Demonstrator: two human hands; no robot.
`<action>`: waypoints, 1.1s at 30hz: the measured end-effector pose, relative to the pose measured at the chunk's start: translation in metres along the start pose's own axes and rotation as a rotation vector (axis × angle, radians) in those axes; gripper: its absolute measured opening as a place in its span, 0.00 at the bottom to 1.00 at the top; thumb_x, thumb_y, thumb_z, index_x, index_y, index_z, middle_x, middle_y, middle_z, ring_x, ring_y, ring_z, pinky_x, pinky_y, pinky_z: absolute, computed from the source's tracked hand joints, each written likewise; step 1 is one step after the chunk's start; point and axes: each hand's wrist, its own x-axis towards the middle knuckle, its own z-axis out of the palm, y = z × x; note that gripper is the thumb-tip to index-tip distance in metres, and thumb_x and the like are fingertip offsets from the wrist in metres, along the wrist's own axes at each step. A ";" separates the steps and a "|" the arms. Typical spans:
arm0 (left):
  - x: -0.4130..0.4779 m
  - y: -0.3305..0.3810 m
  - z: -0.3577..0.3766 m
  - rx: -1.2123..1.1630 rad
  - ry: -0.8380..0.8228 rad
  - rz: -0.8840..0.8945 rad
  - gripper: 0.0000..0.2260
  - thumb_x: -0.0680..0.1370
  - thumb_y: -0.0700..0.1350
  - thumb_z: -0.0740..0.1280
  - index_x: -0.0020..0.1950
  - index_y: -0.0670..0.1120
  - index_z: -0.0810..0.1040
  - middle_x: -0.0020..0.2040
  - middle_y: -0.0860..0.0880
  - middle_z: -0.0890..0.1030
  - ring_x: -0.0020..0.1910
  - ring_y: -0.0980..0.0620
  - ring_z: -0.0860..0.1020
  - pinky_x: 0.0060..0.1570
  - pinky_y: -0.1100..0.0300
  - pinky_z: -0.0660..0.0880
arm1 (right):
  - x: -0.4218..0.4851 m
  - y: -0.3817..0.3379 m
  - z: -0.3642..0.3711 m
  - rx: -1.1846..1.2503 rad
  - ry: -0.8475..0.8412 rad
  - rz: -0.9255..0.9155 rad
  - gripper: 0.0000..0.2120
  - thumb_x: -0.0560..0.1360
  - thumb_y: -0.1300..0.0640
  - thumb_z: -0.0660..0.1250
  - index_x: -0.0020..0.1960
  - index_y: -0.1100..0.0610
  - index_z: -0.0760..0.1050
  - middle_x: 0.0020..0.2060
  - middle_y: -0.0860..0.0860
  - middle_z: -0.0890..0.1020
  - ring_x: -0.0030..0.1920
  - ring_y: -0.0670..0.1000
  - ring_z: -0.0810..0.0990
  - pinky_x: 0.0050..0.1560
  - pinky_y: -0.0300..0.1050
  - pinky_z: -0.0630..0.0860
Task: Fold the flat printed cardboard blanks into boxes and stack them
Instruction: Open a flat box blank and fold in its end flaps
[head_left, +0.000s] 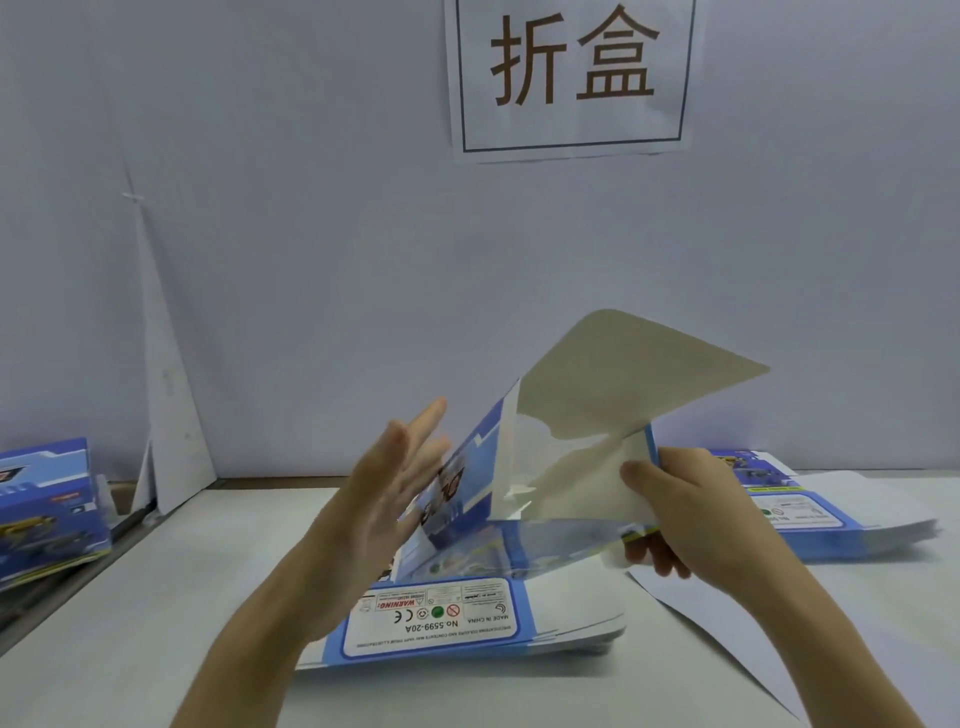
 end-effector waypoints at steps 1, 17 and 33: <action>0.004 0.001 0.007 0.055 -0.007 -0.025 0.36 0.68 0.73 0.62 0.68 0.53 0.69 0.66 0.52 0.75 0.66 0.52 0.73 0.60 0.57 0.72 | -0.001 -0.001 0.001 -0.017 -0.003 -0.005 0.13 0.78 0.61 0.55 0.36 0.62 0.72 0.21 0.55 0.79 0.17 0.49 0.69 0.19 0.36 0.62; -0.019 -0.022 0.003 0.672 0.302 -0.054 0.15 0.81 0.44 0.56 0.35 0.45 0.70 0.31 0.49 0.74 0.27 0.58 0.72 0.26 0.70 0.66 | -0.013 -0.015 0.020 -0.484 0.105 -0.256 0.18 0.79 0.55 0.55 0.31 0.54 0.60 0.26 0.51 0.71 0.30 0.49 0.72 0.29 0.41 0.64; -0.015 -0.020 0.008 0.302 0.306 0.406 0.35 0.69 0.71 0.62 0.73 0.67 0.55 0.66 0.65 0.71 0.59 0.75 0.70 0.49 0.83 0.66 | -0.002 -0.008 0.028 0.378 0.085 0.079 0.06 0.79 0.63 0.58 0.55 0.57 0.66 0.29 0.61 0.82 0.24 0.57 0.81 0.22 0.45 0.76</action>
